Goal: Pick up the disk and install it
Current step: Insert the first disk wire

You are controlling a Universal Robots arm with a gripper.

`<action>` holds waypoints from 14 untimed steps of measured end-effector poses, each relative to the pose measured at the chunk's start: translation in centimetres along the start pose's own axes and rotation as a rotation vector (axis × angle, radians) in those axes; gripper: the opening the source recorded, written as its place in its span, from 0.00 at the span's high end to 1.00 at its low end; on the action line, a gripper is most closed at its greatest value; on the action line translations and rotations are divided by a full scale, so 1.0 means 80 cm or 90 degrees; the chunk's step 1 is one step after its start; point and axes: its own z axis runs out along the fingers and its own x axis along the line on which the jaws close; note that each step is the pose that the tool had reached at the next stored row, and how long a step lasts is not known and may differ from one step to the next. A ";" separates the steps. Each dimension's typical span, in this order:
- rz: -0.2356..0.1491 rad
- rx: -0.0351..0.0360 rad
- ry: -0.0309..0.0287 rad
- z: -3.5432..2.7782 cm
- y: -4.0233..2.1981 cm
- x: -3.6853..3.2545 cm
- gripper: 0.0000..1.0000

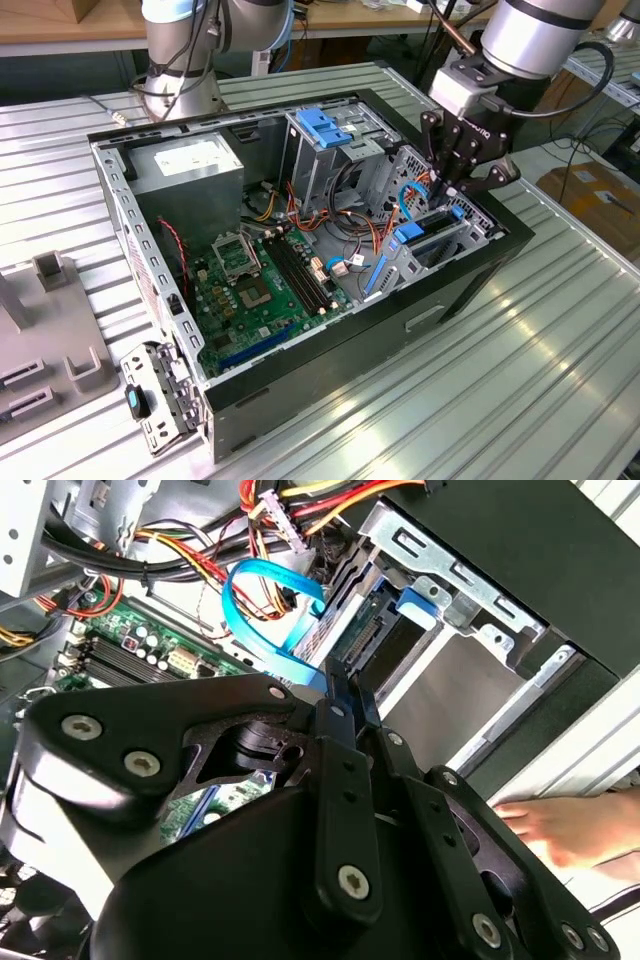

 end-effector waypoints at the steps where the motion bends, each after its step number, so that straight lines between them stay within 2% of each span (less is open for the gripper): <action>1: -0.004 0.0018 0.0001 0.0017 0.0009 0.0005 0.84; 3: -0.010 0.0046 0.0001 0.0033 0.0017 0.0004 0.84; 7: -0.018 0.0134 -0.0001 0.0043 0.0022 0.0005 0.84; 14: -0.018 0.0143 -0.0004 0.0047 0.0042 0.0003 0.84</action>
